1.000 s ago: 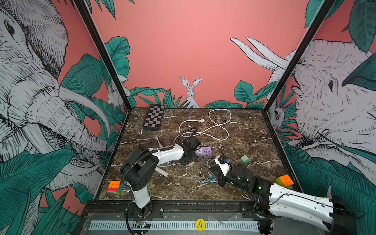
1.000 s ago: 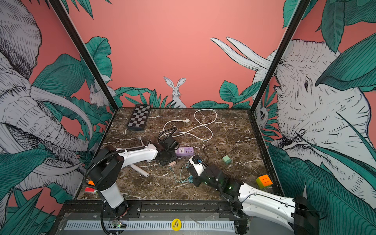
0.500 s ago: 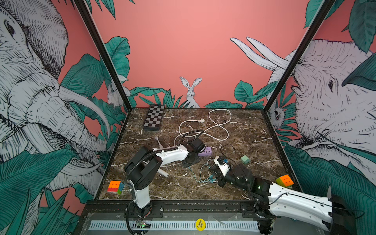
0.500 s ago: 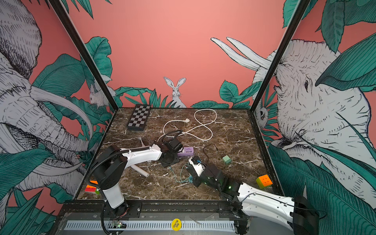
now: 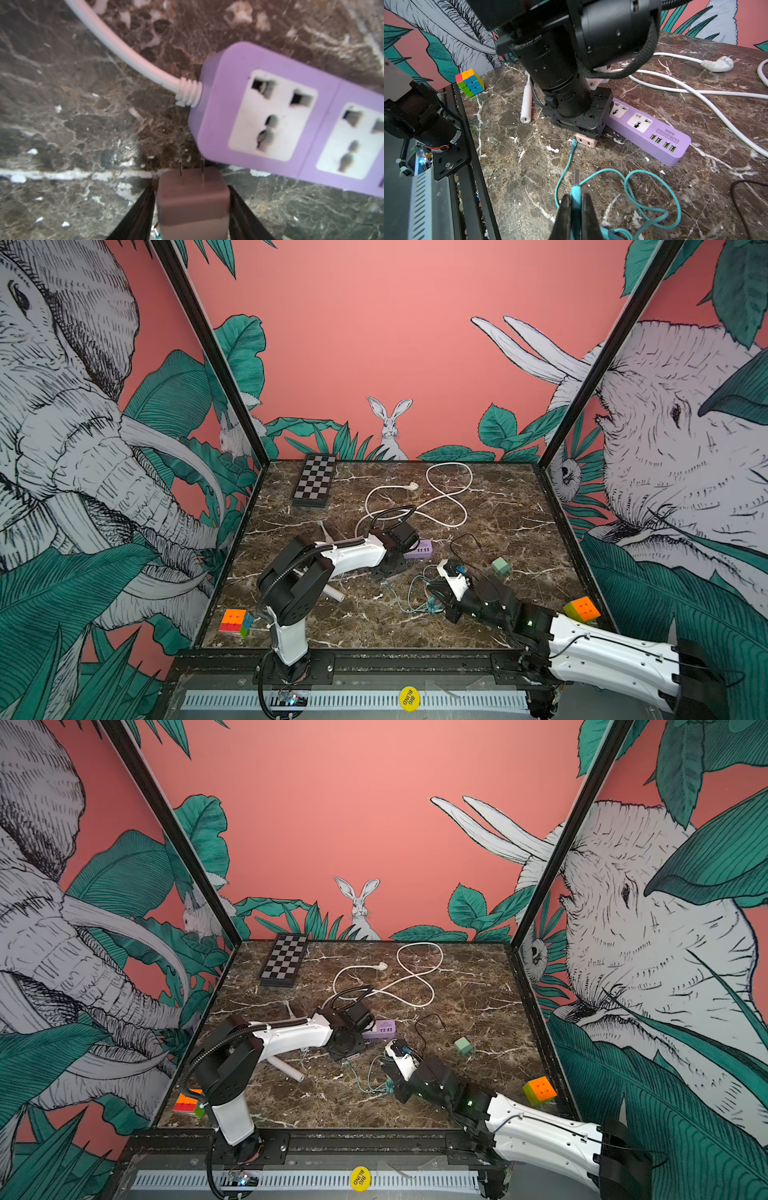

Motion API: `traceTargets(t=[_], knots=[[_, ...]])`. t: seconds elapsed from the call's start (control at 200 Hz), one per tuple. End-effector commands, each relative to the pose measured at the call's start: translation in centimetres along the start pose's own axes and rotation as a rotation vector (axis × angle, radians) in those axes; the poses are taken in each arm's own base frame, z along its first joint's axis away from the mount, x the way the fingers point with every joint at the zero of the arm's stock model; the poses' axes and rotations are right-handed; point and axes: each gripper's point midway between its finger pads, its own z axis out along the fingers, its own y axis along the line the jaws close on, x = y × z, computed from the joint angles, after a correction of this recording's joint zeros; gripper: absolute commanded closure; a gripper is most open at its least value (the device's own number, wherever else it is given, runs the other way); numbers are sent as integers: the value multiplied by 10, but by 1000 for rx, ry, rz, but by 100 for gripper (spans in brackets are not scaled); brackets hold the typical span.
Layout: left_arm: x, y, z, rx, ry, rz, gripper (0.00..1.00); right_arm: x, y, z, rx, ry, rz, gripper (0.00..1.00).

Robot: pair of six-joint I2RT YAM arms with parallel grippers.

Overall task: Charge the electric toothbrush
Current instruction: Pick up the plug from the center of the board.

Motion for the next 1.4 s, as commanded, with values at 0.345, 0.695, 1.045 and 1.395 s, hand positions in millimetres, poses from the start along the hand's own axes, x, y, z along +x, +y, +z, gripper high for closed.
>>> traceTargets(t=[0.345,0.695,1.045,1.395], knots=[[0,0,7,-24,6,31,55,-5,2,-1,-13,-30,5,100],[2,-1,1,-2,15,42,76,-8,6,-4,-44,-63,3,100],[-10,-13,-69,229,-47,22,100,-24,33,-36,-213,-303,-146,100],[-32,-20,-174,611,-225,-52,100,-52,81,-71,-469,-505,-298,100]])
